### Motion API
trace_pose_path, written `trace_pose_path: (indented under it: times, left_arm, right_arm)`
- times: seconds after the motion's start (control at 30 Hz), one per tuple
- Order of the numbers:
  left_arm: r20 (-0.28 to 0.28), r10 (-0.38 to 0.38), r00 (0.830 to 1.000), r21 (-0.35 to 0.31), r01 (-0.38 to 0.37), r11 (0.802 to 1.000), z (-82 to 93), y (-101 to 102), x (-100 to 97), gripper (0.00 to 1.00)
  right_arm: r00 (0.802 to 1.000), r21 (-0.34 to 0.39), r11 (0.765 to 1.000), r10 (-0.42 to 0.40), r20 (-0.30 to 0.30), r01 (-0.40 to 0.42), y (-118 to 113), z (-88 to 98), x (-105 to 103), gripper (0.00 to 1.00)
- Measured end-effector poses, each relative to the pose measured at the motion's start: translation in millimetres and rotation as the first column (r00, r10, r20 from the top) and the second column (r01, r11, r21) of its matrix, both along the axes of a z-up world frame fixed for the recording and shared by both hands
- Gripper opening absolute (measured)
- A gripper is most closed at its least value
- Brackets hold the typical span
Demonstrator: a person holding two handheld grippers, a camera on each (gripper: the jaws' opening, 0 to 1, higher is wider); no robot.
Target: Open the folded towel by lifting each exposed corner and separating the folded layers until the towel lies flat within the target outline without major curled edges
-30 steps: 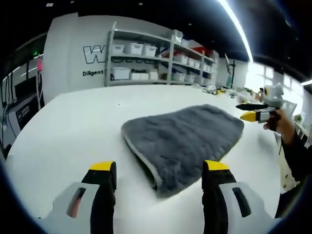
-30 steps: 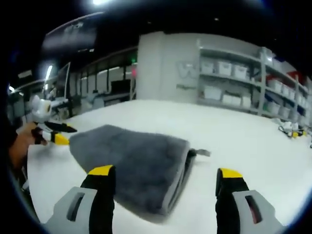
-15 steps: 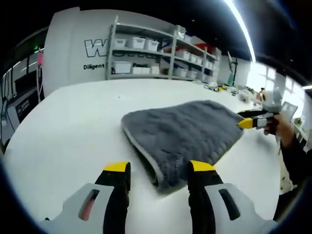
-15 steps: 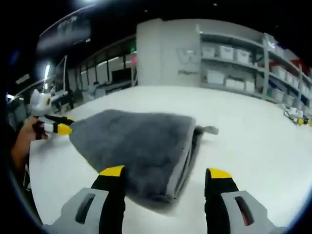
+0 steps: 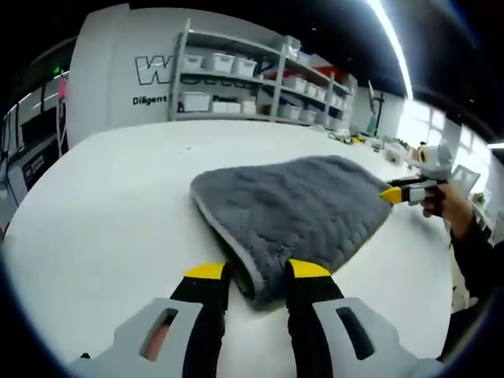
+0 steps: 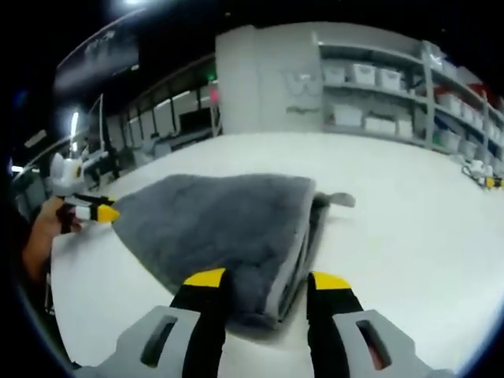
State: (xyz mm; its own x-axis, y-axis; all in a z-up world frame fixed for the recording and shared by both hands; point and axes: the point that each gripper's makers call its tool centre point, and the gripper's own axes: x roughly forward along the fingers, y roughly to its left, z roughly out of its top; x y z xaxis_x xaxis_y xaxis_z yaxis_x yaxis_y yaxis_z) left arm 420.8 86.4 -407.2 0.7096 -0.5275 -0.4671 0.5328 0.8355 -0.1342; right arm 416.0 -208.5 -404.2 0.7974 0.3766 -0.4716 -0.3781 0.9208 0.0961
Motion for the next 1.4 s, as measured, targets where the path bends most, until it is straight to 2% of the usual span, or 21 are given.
trace_pose_path:
  times: [0.17, 0.27, 0.4, 0.53, 0.77, 1.0, 1.27, 1.4]
  left_arm:
    - [0.006, -0.017, 1.000, -0.002, 0.017, 1.000, -0.4, -1, -2.8, 0.21]
    - [0.002, -0.027, 1.000, -0.015, 0.027, 1.000, 1.0, -3, -4.7, 0.16]
    - [0.013, -0.033, 0.999, 0.004, 0.033, 0.999, 1.9, -3, -5.6, 0.14]
    - [0.016, -0.045, 0.999, 0.011, 0.045, 0.999, 2.7, -5, -8.1, 0.11]
    - [0.011, -0.073, 0.997, 0.017, 0.072, 0.997, 1.5, -7, -17.9, 0.10]
    - [-0.006, -0.093, 0.996, -0.002, 0.093, 0.996, 0.4, -10, -28.5, 0.09]
    - [-0.001, -0.128, 0.992, 0.013, 0.128, 0.992, 0.0, -16, -39.9, 0.08]
    - [0.002, -0.142, 0.990, 0.028, 0.142, 0.990, -0.1, -19, -44.9, 0.08]
  right_arm:
    - [1.000, 0.002, 1.000, 0.025, -0.008, -0.025, 3, -0.9, 2, 0.21]
    - [0.999, -0.021, 0.999, 0.035, -0.010, -0.035, 3, 0.4, 2, 0.18]
    - [0.998, -0.063, 0.996, 0.064, -0.029, -0.065, 5, -0.5, 4, 0.15]
    - [0.996, -0.073, 0.994, 0.080, -0.047, -0.083, 5, 1.9, 8, 0.05]
    - [0.988, -0.114, 0.985, 0.119, -0.099, -0.130, 6, -1.0, 21, 0.05]
    - [0.974, -0.068, 0.985, 0.144, -0.176, -0.158, 10, -6.1, 38, 0.05]
    - [0.959, -0.165, 0.964, 0.168, -0.228, -0.208, 18, -8.8, 53, 0.04]
    - [0.956, -0.181, 0.959, 0.169, -0.241, -0.216, 21, -9.6, 60, 0.04]
